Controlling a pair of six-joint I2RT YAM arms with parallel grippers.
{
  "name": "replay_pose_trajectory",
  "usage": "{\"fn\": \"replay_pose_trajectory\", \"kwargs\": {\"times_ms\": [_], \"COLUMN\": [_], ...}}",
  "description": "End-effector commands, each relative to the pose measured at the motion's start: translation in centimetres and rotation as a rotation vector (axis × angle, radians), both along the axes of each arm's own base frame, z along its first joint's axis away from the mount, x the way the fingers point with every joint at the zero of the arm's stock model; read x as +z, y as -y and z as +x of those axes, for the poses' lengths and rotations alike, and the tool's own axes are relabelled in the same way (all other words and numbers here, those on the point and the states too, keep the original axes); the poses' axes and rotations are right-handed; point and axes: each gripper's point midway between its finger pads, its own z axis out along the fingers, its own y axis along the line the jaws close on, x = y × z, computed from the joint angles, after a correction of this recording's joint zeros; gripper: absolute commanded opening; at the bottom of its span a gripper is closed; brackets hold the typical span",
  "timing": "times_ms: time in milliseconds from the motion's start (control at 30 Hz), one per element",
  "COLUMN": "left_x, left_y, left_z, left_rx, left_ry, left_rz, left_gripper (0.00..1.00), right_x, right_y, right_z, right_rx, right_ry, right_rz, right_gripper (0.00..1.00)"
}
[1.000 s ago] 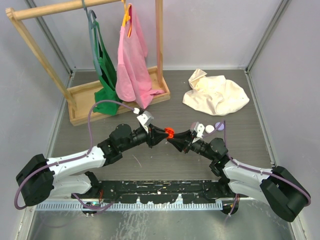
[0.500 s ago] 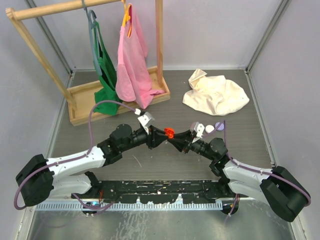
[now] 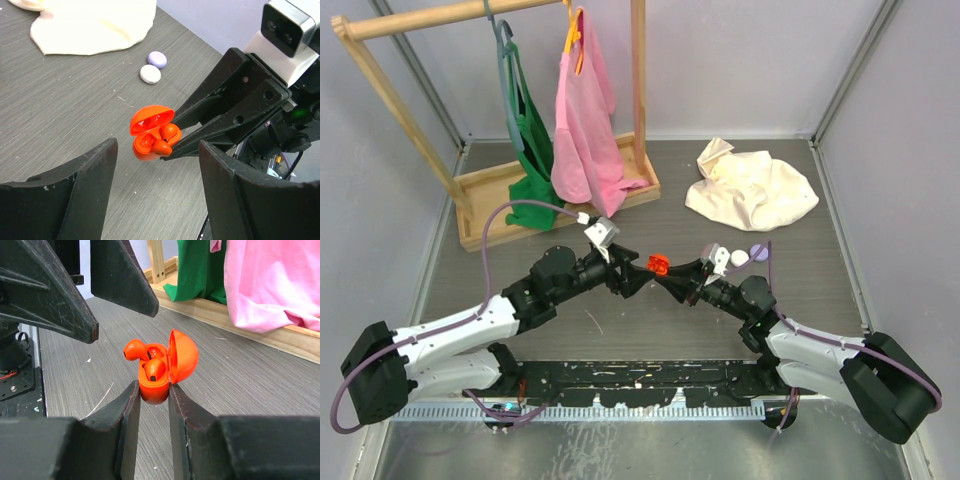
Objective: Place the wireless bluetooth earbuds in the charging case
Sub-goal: Place the earbud in the charging case.
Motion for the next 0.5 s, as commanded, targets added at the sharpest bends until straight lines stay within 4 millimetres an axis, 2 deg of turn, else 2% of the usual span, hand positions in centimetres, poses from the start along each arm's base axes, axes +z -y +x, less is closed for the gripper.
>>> {"fn": "replay_pose_trajectory", "kwargs": {"times_ms": [0, 167, 467], "left_x": [2.7, 2.4, 1.0], "left_y": [-0.2, 0.2, 0.4], "left_z": [0.6, 0.7, 1.4], "left_rx": [0.048, 0.040, 0.065], "left_ry": [0.007, -0.009, -0.037], "left_rz": [-0.042, -0.032, 0.022], "left_gripper": [0.69, 0.77, 0.81], "right_x": [2.7, 2.6, 2.6], "right_y": [0.2, 0.3, 0.3], "right_z": [0.3, 0.4, 0.4], "right_rx": [-0.020, -0.023, -0.024], "right_ry": [0.079, 0.078, 0.077], "right_rz": [0.062, 0.062, 0.060], "right_gripper": [0.01, 0.01, 0.01]}}
